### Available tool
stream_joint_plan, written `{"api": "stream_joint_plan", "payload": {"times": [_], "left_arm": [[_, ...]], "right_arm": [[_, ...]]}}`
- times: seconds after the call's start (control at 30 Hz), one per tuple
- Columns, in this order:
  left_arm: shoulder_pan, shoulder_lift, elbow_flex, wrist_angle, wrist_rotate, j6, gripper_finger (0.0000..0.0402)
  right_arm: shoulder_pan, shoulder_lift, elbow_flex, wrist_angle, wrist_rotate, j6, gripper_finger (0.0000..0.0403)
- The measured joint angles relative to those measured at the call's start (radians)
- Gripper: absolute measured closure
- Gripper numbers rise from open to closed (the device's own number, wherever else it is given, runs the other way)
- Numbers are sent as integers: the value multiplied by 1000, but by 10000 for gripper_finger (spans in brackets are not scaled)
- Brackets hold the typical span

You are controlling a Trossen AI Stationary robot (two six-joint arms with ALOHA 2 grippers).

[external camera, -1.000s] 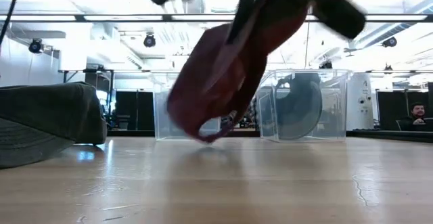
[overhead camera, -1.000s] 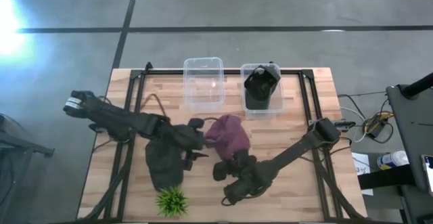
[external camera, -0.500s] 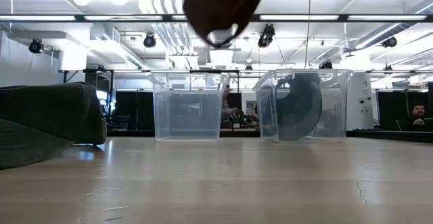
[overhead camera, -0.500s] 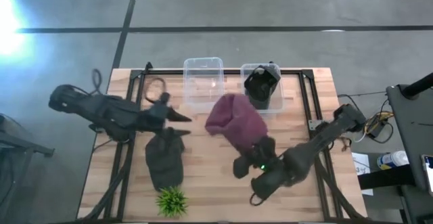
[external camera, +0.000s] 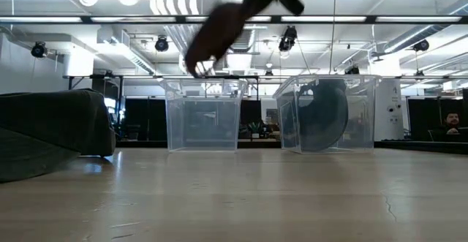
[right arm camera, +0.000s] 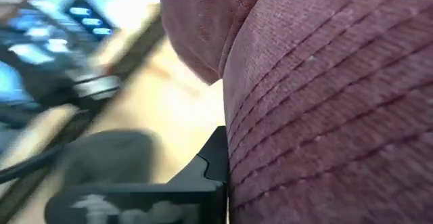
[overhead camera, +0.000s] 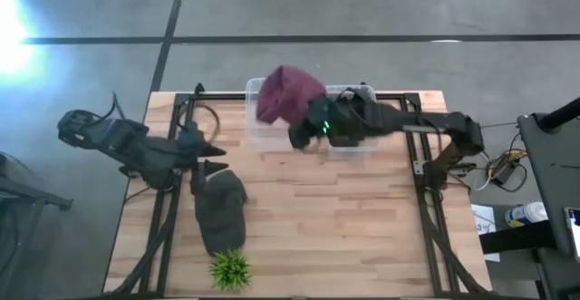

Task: Pick & Place hat
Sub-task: Put the pink cap into the left transparent bin, then put the black cap into the right transparent bin

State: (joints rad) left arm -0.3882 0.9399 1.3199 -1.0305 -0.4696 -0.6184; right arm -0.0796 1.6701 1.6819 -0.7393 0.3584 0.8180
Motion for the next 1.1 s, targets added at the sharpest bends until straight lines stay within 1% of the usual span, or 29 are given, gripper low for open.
{"api": "stream_joint_plan", "payload": {"times": [0.07,0.17,0.23,0.3,0.37,0.47,0.53,0.63,0.77,0.87,0.93,1.1], "left_arm": [[-3,4,-6,-158,8,-102,223],[-10,7,-44,-350,52,-226,223],[-11,6,-91,-401,91,-268,223],[-11,1,-153,-406,146,-274,223],[-11,-1,-219,-376,199,-273,223],[-11,-1,-320,-331,272,-275,223],[-11,-4,-383,-276,322,-275,223],[-14,-7,-465,-192,392,-276,223],[-14,-9,-552,-92,456,-281,223],[-14,-9,-608,-35,464,-281,223],[-14,-9,-646,-1,449,-281,223],[-10,-7,-743,130,335,-241,223]], "right_arm": [[-57,29,-2,-8,-22,-15,390],[-124,68,-2,-9,-104,-18,387],[-151,103,-1,26,-174,-22,378],[-168,142,-2,87,-254,-29,368],[-172,172,-2,146,-293,-20,361],[-171,215,23,144,-297,-12,353],[-171,245,38,128,-296,-10,341],[-167,269,63,118,-280,-12,307],[-144,252,95,131,-243,-37,249],[-106,218,101,134,-174,-95,208],[-73,186,109,135,-147,-130,187],[41,126,113,87,-146,-164,160]]}}
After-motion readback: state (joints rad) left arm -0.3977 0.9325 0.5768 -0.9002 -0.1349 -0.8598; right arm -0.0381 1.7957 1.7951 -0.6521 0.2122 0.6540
